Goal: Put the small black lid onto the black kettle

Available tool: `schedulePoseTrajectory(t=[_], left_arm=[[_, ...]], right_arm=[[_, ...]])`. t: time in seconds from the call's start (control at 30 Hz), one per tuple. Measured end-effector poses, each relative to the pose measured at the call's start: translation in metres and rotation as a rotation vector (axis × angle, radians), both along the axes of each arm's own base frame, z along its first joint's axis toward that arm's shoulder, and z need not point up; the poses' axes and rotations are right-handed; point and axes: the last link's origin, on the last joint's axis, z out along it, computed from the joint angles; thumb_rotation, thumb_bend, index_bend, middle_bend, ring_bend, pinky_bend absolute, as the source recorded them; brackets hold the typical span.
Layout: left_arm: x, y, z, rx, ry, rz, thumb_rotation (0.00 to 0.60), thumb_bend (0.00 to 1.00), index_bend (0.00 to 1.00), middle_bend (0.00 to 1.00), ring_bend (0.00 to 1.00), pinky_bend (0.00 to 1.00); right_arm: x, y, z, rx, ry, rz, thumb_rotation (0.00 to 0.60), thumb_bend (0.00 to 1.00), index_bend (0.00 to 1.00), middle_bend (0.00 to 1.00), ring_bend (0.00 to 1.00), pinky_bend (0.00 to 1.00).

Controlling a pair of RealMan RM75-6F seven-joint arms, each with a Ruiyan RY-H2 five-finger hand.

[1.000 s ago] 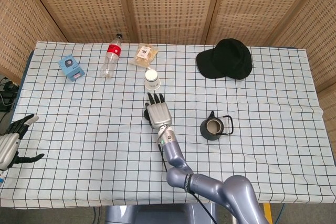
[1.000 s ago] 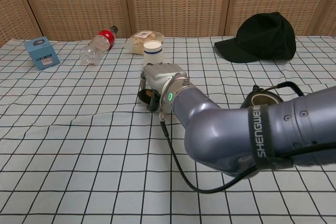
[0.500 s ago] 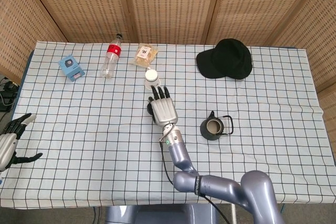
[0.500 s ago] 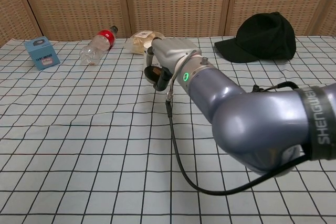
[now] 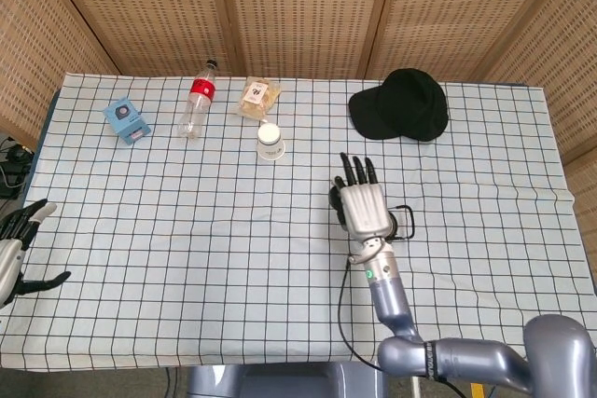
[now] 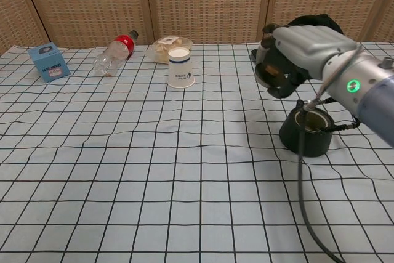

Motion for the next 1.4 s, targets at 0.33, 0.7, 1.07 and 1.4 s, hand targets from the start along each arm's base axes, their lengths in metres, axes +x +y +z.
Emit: schedulePoseTrajectory(t=[0.33, 0.7, 1.07, 1.4], left_arm=[[0.009, -0.007, -0.004, -0.002, 0.029, -0.026, 0.6, 0.15, 0.0, 0.0, 0.0, 0.0], [0.008, -0.006, -0.004, 0.002, 0.03, -0.016, 0.6, 0.15, 0.0, 0.0, 0.0, 0.0], [0.009, -0.007, -0.005, -0.011, 0.027, -0.024, 0.6, 0.15, 0.0, 0.0, 0.0, 0.0], [0.011, -0.009, -0.008, -0.032, 0.032, -0.034, 0.6, 0.15, 0.0, 0.0, 0.0, 0.0]], right_arm=[[-0.043, 0.011, 0.008, 0.005, -0.008, -0.071, 0.6, 0.51, 0.39, 0.05, 0.0, 0.0], [-0.062, 0.01, 0.001, 0.023, -0.013, -0.109, 0.6, 0.51, 0.39, 0.05, 0.0, 0.0], [-0.063, 0.017, -0.007, 0.043, -0.014, -0.123, 0.6, 0.5, 0.39, 0.04, 0.0, 0.0], [-0.068, 0.019, -0.009, 0.057, 0.006, -0.14, 0.6, 0.32, 0.31, 0.0, 0.0, 0.0]])
